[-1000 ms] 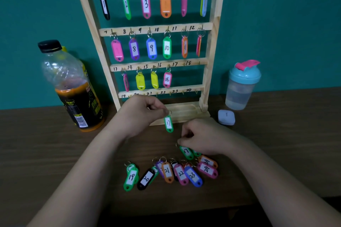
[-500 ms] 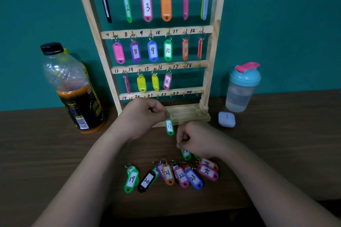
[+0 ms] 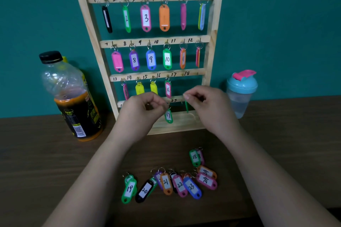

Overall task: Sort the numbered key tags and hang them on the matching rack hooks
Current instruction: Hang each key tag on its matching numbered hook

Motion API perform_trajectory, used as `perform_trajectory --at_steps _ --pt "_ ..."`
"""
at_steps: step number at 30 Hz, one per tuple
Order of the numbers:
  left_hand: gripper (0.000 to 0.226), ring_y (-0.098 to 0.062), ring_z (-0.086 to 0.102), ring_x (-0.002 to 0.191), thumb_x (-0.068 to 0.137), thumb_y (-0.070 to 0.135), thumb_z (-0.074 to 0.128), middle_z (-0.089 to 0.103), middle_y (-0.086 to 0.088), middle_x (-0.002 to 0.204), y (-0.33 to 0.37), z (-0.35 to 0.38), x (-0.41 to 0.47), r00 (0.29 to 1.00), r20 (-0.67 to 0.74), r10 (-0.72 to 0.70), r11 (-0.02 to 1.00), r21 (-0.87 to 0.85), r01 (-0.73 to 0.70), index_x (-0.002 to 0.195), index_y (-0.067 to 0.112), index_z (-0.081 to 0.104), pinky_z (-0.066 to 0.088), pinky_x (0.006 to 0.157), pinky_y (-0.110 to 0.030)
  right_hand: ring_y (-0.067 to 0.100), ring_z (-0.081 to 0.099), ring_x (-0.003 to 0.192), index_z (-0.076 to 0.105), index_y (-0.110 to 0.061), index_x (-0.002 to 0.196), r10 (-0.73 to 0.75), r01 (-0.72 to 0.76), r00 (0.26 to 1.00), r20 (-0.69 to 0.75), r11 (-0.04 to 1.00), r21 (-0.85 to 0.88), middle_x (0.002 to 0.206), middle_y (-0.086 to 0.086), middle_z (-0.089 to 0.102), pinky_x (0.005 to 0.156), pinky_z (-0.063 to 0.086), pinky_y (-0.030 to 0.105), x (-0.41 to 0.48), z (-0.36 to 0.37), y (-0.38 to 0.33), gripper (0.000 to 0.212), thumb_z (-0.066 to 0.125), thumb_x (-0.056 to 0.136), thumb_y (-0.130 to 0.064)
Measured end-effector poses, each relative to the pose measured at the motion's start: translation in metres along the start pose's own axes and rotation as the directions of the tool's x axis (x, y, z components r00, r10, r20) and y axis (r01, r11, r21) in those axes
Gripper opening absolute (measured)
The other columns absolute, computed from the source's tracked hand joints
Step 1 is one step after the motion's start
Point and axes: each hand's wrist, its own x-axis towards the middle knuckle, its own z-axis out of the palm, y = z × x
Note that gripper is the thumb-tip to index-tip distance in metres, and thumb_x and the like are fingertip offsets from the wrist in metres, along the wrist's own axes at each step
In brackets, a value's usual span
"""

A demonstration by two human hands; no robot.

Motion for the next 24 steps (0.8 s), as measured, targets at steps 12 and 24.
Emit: perform_trajectory --at_steps 12,24 --pt "0.011 -0.007 0.054 0.065 0.093 0.031 0.077 0.065 0.012 0.077 0.012 0.016 0.008 0.993 -0.078 0.091 0.996 0.004 -0.091 0.084 0.030 0.072 0.047 0.065 -0.029 0.016 0.064 0.073 0.079 -0.024 0.101 -0.041 0.090 0.956 -0.290 0.983 0.159 0.077 -0.005 0.070 0.066 0.053 0.044 0.036 0.010 -0.015 0.012 0.070 0.103 -0.032" --pt "0.010 -0.010 0.061 0.070 0.092 0.031 0.076 0.070 0.011 0.080 0.015 0.021 0.008 0.996 -0.072 0.059 0.998 0.019 -0.058 0.082 0.032 0.073 0.053 0.071 -0.034 0.015 0.068 0.073 0.080 -0.019 0.099 0.024 0.012 0.966 -0.256 0.990 0.138 0.080 -0.006 0.074 0.065 0.056 0.043 0.046 0.013 -0.011 0.016 0.068 0.104 -0.028"
